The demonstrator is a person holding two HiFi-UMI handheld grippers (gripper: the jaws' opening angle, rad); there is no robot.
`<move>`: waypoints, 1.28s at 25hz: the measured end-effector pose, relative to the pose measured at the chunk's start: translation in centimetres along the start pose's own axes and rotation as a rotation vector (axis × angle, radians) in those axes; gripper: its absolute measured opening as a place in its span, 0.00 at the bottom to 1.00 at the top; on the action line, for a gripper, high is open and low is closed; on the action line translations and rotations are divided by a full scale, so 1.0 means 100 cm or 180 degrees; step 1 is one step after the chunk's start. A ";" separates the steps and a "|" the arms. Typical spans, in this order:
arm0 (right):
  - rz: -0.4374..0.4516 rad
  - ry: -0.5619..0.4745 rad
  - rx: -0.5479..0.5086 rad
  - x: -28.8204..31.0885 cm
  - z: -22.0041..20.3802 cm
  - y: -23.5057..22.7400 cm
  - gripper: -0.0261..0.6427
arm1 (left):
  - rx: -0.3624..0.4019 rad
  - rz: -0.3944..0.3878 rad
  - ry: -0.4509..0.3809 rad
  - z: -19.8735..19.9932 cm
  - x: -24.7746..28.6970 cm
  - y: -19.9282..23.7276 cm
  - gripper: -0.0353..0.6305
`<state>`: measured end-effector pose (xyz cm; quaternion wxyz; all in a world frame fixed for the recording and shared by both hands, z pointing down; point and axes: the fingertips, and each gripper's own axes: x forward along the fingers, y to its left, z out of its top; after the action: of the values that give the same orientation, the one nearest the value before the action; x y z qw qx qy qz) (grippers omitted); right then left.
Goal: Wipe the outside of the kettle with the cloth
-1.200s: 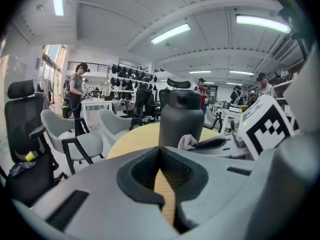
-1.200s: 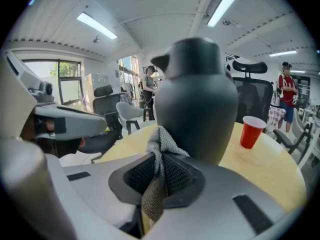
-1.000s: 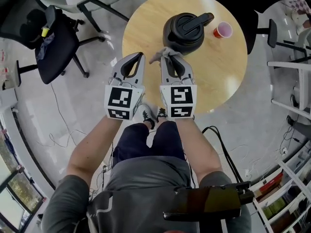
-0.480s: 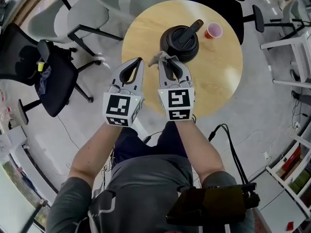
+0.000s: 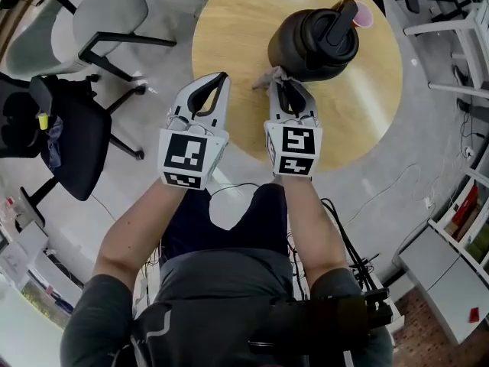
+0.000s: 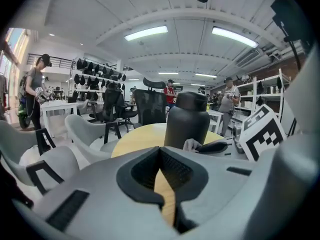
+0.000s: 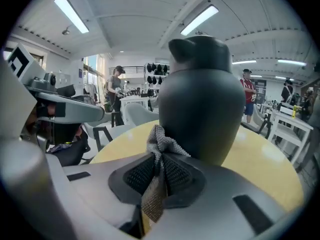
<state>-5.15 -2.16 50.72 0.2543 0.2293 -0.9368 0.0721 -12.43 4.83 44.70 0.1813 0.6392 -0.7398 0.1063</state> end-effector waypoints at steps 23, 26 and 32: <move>-0.0458 0.0033 0.0173 -0.027 0.029 0.017 0.12 | -0.0011 -0.0279 -0.0178 0.030 -0.037 0.022 0.06; -0.0616 -0.0082 0.0212 -0.043 0.067 0.024 0.12 | 0.0078 -0.0419 -0.0271 0.061 -0.058 0.024 0.06; -0.0869 -0.0311 0.0314 -0.048 0.116 0.020 0.12 | 0.0180 -0.0571 -0.0239 0.080 -0.062 0.029 0.06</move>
<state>-7.61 -1.41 38.27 0.2042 0.3700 -0.9035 0.0716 -15.57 7.80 35.08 0.1441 0.7112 -0.6826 0.0865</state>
